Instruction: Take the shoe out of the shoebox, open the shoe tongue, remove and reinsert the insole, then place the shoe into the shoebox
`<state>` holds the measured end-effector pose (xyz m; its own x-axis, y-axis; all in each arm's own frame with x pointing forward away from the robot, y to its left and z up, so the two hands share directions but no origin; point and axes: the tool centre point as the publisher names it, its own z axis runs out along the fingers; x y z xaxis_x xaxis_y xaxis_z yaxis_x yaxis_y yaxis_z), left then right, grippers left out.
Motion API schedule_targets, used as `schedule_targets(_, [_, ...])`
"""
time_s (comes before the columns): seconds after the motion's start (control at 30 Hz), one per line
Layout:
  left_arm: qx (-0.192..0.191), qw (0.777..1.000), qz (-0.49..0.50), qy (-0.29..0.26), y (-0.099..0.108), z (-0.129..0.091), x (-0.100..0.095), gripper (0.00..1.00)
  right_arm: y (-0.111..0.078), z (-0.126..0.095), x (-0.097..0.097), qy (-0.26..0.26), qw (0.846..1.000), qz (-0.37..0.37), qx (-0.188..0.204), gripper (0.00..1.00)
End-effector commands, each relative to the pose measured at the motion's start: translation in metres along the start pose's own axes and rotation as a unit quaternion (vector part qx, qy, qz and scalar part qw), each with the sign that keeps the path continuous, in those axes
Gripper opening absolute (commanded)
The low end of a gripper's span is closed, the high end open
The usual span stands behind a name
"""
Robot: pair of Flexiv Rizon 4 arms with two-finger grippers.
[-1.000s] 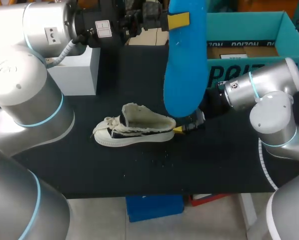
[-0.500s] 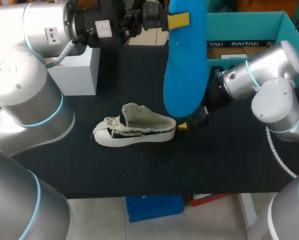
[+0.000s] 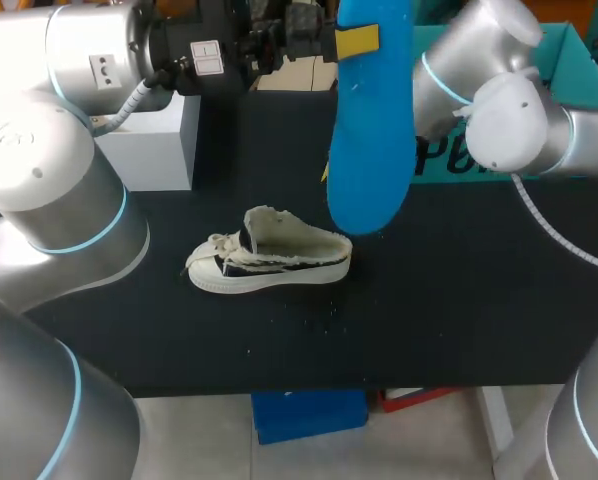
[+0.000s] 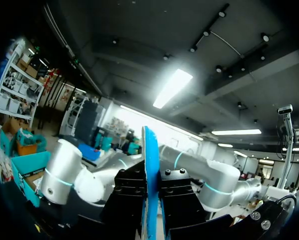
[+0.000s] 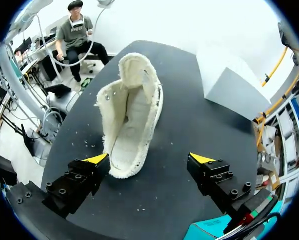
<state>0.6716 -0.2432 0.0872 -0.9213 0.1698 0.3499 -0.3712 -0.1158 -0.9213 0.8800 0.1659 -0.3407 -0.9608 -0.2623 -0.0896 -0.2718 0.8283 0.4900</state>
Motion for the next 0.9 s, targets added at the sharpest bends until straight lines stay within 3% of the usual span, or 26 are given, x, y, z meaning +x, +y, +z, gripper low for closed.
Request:
schedule_targets(0.03, [-0.001, 1.0, 0.0, -0.001, 0.001, 0.0, 0.0, 0.0, 0.012, 0.003, -0.009, 0.058, 0.986, 0.006, 0.155, 1.0])
schedule_targets(0.33, [-0.001, 1.0, 0.0, -0.001, 0.001, 0.0, 0.0, 0.0, 0.024, 0.012, -0.012, 0.076, 0.978, 0.017, 0.195, 1.0])
schedule_targets(0.9, [-0.001, 1.0, 0.0, -0.001, 0.001, 0.0, 0.0, 0.0, 0.044, 0.052, -0.016, 0.06, 0.978, 0.026, 0.196, 1.0])
